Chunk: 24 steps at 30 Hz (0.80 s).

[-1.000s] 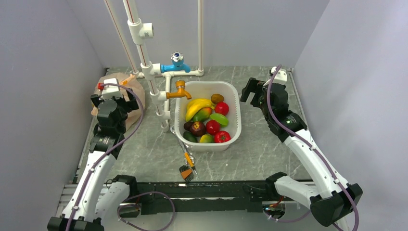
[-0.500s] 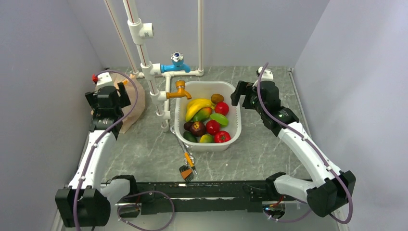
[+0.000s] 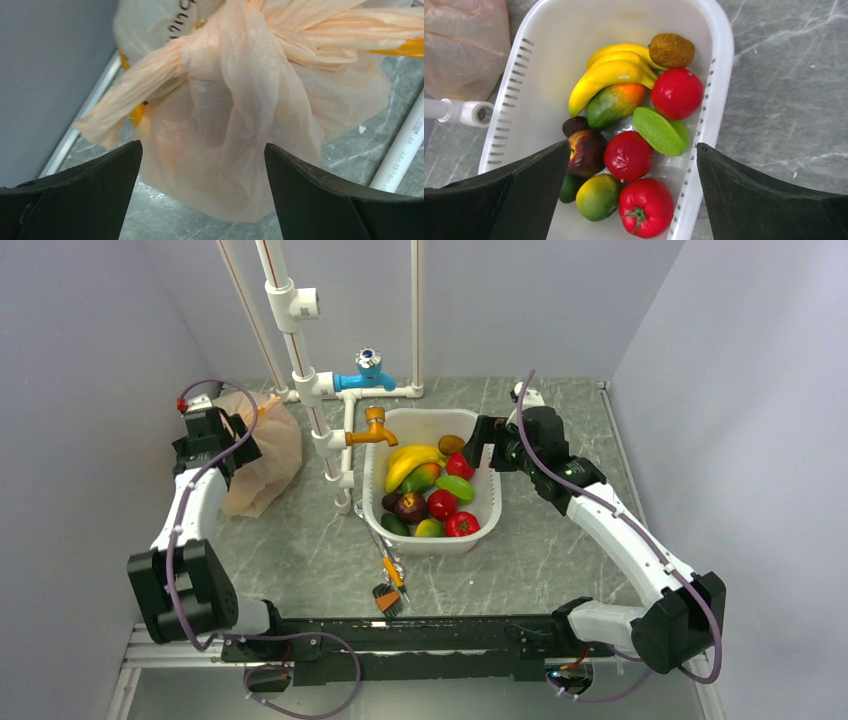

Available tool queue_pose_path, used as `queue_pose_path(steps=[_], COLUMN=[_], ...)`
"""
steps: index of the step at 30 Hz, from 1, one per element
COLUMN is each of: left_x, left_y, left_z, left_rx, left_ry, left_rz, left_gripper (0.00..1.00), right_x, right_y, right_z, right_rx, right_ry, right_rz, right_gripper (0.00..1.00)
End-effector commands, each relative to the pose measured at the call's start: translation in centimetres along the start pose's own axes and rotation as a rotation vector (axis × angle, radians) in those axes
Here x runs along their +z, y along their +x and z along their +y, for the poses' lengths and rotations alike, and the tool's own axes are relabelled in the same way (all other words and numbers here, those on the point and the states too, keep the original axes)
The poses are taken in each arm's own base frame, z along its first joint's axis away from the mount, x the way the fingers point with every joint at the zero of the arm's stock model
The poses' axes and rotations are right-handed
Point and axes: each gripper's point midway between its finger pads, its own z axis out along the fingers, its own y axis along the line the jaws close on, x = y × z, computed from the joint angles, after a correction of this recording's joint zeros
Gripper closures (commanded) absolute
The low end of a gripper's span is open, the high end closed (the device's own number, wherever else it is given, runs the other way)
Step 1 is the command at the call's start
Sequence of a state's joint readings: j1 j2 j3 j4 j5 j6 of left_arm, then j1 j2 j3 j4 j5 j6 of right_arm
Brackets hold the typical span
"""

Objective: Take the fake fruits out of the plastic bag
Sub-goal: Move the plastic bag to the center of the board.

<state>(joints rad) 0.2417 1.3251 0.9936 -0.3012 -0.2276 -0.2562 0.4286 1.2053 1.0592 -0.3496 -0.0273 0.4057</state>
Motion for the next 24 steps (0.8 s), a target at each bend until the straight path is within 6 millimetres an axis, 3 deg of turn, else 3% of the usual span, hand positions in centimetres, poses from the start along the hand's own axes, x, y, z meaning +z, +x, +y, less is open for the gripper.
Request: queue_pose_path(steps=[1,7,13,24], left_x=[0.9,1.7,2.3,0.8], left_y=[-0.4,0.7,2.0,0.9], left_z=[-2.3,-2.8,-2.5,-2.2], left_rx=[-0.041,-0.027,-0.013,-0.029], left_ry=[0.109,0.134,0.114,0.104], left_rz=[0.067,0.128,0.19,0.147], left_gripper=[0.02,0.14,0.4,0.75], right_x=[0.0,-0.4,-0.3,0.2], right_y=[0.0,-0.3,-0.7,0.3], right_z=[1.6,1.6,2.3,3.0], right_rx=[0.001,-0.016,-0.017,-0.031], right_ry=[-0.064,-0.058,-0.077,-0.057], right_rz=[-0.002,-0.005,0.006,0.034], right_gripper=[0.0,0.0,0.0,0.0])
